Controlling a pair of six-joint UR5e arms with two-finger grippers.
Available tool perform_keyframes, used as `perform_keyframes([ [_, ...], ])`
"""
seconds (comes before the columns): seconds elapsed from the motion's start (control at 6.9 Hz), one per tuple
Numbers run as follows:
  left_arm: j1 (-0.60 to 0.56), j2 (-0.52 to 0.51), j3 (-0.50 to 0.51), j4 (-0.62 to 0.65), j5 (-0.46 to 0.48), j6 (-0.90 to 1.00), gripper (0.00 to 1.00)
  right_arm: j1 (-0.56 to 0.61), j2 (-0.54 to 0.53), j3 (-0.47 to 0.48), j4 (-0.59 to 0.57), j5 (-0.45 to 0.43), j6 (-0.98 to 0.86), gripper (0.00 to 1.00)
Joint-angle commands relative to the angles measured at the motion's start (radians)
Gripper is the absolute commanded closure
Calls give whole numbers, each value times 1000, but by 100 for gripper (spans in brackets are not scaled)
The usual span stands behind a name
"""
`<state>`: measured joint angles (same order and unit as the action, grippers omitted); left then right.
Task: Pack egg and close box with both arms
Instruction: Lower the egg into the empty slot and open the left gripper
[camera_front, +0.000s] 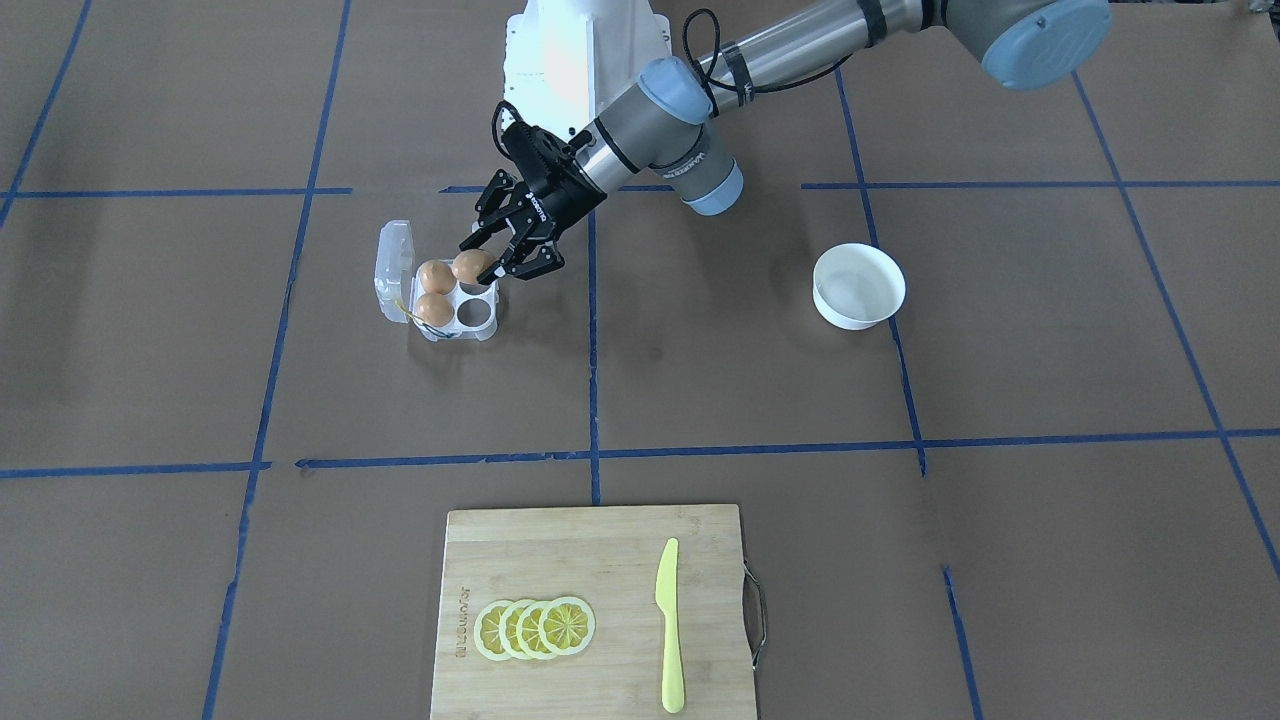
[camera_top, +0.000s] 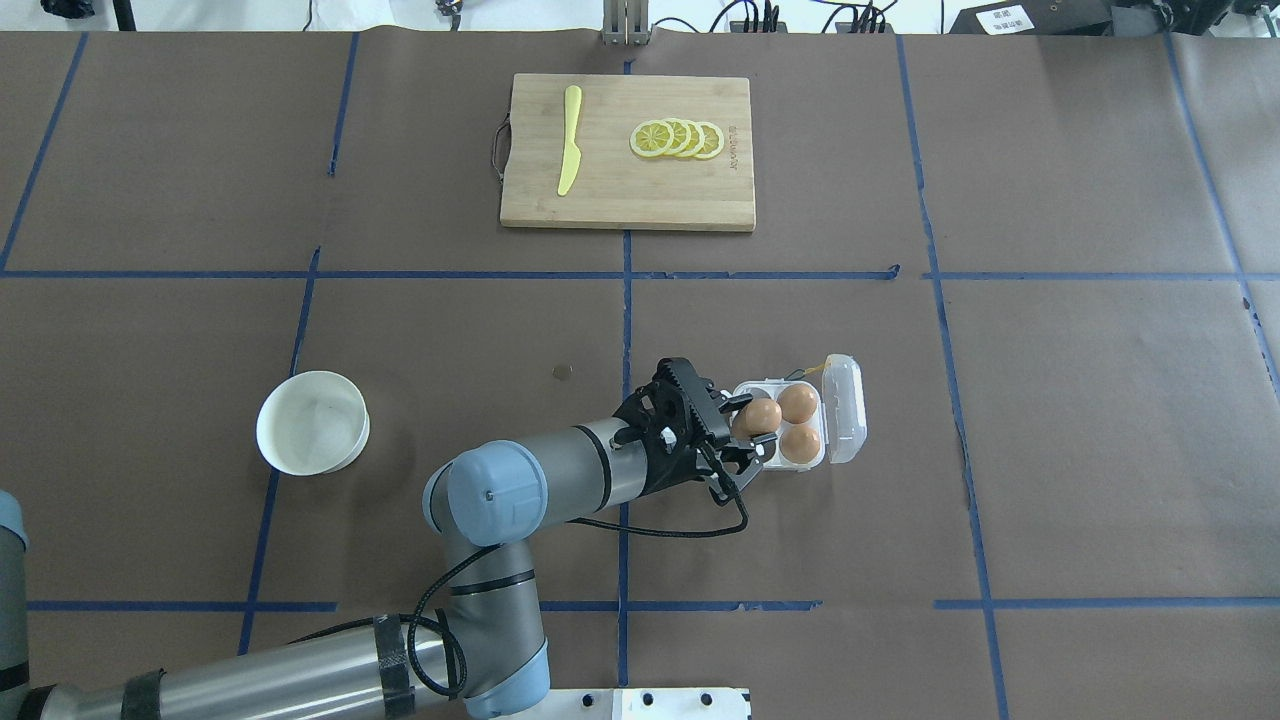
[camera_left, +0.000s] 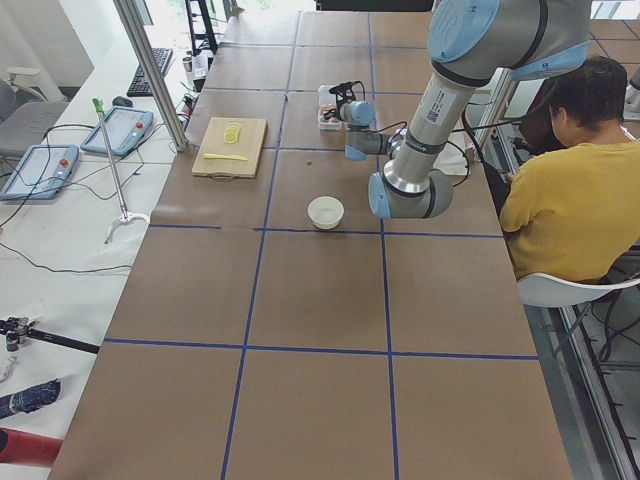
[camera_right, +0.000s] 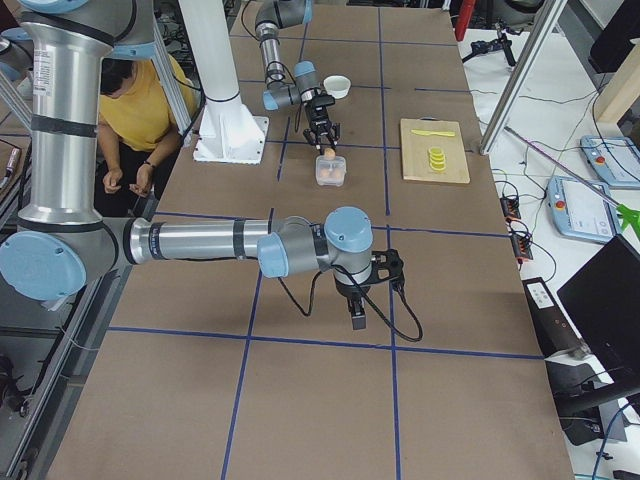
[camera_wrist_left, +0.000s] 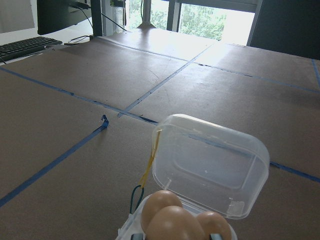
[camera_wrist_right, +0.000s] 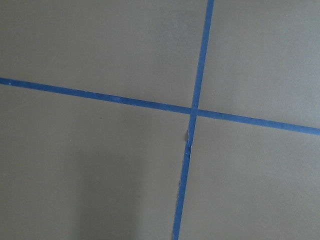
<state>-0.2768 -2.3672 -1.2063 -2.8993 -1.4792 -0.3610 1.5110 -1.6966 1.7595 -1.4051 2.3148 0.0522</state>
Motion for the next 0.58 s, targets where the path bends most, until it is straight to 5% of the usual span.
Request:
perform_keyframes([
  [0.0,8,-9,8,0,4,1,86,0,0,0,0,0,0,0],
  [0.43,8,-21,13,2,4,1,51,0,0,1,0,0,0,0],
])
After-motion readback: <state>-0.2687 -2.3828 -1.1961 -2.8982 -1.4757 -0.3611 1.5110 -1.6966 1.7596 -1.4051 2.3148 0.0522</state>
